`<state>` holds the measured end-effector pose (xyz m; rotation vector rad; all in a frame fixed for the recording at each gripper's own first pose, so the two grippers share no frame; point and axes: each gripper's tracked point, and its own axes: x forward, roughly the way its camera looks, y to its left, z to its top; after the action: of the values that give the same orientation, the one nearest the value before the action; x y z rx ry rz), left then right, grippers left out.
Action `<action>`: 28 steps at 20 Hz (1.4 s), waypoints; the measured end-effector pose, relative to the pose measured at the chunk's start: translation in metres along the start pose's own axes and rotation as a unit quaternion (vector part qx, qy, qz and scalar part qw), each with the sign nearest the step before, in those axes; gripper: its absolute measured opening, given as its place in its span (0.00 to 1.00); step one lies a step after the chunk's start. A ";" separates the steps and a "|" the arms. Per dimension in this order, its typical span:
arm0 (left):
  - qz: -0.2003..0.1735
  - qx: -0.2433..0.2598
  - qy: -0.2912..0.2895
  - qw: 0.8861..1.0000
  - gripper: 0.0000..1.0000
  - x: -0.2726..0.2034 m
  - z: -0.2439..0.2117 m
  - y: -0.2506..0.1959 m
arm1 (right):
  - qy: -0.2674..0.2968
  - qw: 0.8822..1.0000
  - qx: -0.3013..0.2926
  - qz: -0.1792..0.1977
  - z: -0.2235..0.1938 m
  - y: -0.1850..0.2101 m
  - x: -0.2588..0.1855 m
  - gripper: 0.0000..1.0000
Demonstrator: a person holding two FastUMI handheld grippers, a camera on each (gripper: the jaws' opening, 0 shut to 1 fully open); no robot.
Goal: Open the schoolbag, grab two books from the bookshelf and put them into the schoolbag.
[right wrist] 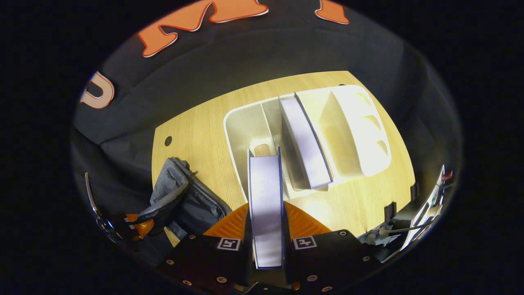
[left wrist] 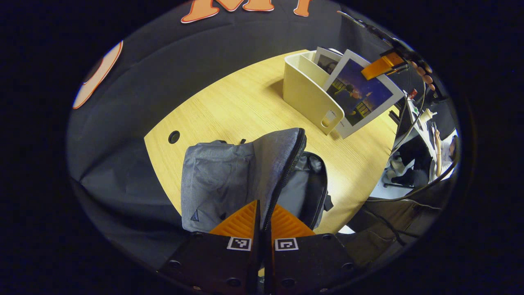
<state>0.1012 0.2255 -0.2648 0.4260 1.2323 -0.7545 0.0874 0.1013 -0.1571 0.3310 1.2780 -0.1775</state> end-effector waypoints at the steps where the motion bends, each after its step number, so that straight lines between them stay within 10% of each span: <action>1: -0.002 0.006 -0.002 1.000 0.07 0.000 -0.001 0.000 | -0.006 1.000 0.012 0.000 -0.009 -0.004 -0.008 0.33; 7: -0.030 0.026 -0.027 0.999 0.07 -0.003 0.000 -0.012 | -0.038 0.994 0.096 0.029 -0.080 -0.021 -0.055 0.30; 14: -0.044 0.015 -0.064 0.997 0.07 -0.018 0.013 -0.024 | -0.068 0.981 0.110 0.145 -0.115 0.014 -0.091 0.29; 28: -0.016 -0.070 -0.122 0.990 0.07 -0.035 0.023 -0.026 | -0.038 0.903 0.229 0.361 -0.149 0.129 0.008 0.29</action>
<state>0.0933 0.2023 -0.2225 0.1926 1.0566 -0.7192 -0.0050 0.2738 -0.1832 1.1671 0.9501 0.1495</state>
